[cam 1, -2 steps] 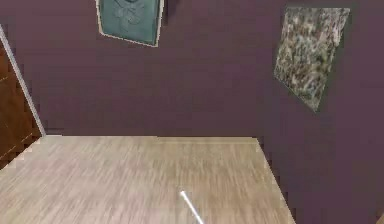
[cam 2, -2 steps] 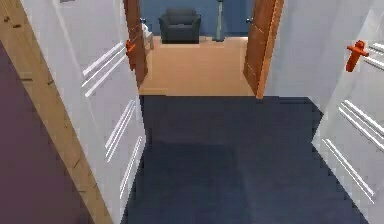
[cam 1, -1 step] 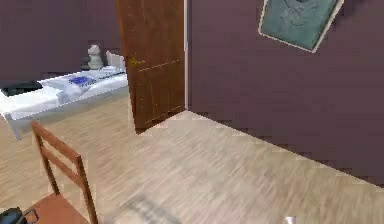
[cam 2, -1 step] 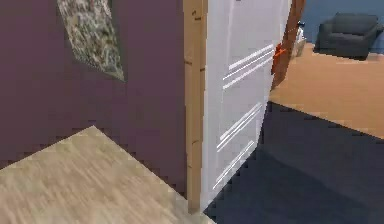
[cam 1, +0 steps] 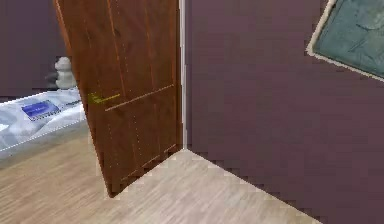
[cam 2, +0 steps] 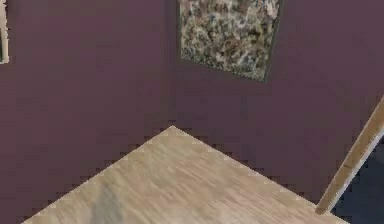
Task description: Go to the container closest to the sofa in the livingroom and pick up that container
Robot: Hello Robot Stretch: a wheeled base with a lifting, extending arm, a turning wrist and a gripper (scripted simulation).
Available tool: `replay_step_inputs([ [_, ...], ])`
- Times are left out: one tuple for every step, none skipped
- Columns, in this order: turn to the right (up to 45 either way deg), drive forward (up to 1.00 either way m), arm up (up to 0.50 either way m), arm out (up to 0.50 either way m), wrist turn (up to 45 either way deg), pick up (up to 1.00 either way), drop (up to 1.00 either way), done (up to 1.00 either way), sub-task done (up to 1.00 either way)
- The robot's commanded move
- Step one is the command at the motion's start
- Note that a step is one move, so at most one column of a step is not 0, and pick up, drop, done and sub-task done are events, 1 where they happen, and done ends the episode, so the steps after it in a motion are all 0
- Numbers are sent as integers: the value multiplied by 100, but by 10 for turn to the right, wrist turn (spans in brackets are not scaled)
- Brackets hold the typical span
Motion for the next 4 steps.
replay_step_inputs([
  [-450,0,0,0,0,0,0,0,0],
  [-30,0,0,0,0,0,0,0,0],
  [0,100,0,0,0,0,0,0,0],
  [0,20,0,0,0,0,0,0,0],
])
